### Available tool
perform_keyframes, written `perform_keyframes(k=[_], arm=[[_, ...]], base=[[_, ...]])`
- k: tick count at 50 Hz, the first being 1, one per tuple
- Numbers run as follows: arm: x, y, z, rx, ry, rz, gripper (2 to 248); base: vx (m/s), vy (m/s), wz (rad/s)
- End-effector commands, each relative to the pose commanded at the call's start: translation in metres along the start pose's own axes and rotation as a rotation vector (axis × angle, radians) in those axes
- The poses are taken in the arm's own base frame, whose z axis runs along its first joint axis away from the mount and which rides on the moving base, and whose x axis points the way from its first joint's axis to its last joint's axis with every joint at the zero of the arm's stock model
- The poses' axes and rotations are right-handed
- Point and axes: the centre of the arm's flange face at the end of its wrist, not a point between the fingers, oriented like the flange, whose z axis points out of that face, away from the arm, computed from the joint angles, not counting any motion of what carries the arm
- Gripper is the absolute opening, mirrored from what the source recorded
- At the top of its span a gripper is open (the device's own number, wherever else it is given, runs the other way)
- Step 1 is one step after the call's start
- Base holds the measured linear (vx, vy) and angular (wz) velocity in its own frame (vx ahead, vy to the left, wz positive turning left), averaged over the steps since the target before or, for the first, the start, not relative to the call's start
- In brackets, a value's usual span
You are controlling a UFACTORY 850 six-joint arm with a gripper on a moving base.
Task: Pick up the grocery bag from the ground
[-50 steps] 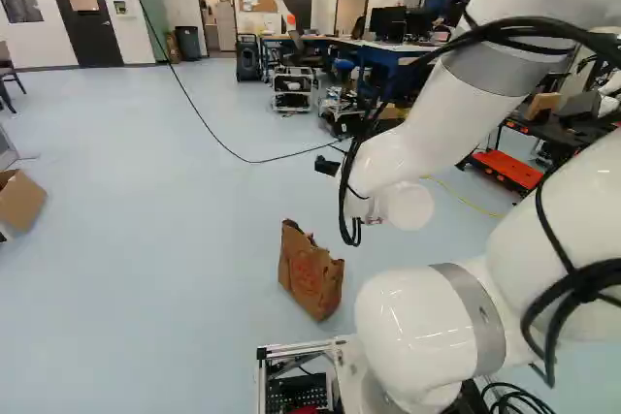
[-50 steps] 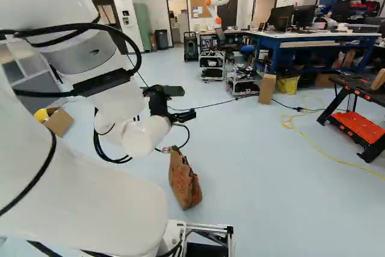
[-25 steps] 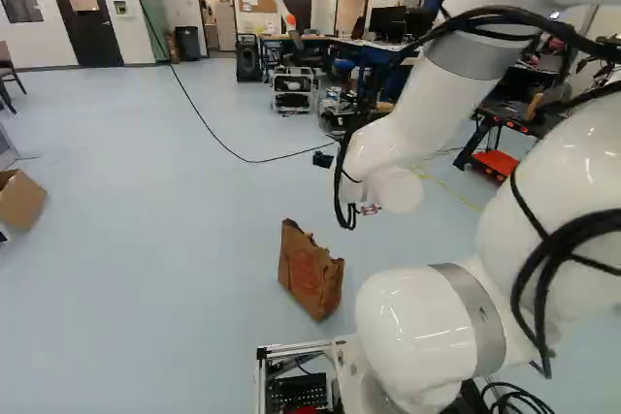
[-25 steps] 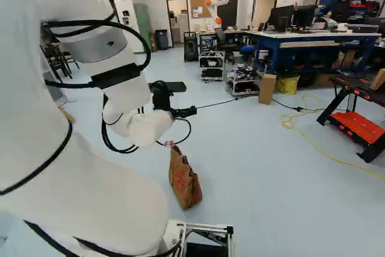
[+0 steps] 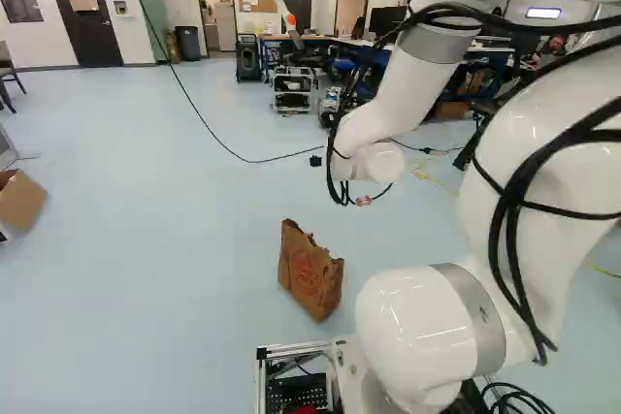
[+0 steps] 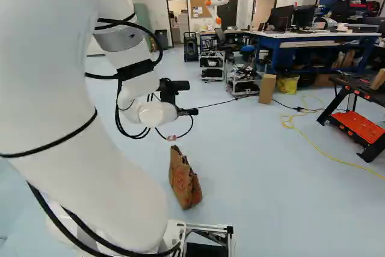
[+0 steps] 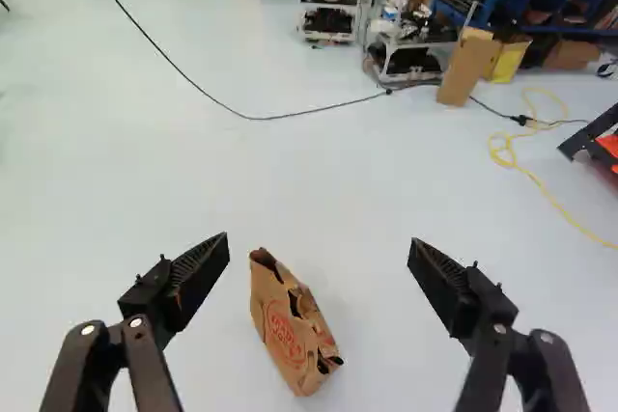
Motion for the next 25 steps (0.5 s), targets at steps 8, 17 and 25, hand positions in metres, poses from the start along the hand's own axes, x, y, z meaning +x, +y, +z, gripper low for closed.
perform_keyframes(k=[8,17,25], arm=[[0.002,-0.001,0.016,0.011,-0.095,-0.017,247],[0.008,-0.003,0.037,0.027,-0.182,-0.044,247],[0.016,-0.006,0.057,0.041,-0.236,-0.07,247]], base=[[0.0,0.0,0.0],[0.0,0.0,0.0],[0.0,0.0,0.0]])
